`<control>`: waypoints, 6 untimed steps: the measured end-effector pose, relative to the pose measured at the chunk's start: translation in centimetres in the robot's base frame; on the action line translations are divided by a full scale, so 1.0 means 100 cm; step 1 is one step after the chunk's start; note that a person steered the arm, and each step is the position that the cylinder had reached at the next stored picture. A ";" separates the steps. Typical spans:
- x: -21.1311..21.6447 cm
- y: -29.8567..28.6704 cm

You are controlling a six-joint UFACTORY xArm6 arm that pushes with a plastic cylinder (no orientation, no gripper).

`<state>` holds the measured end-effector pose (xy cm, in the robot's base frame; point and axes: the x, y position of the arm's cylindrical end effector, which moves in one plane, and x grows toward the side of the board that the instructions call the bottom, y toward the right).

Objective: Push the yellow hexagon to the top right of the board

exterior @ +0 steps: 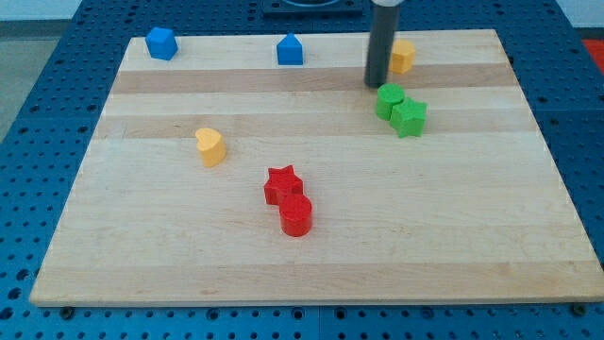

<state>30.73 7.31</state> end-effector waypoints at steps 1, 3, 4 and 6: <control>-0.017 0.006; -0.043 0.043; -0.043 0.058; -0.043 0.090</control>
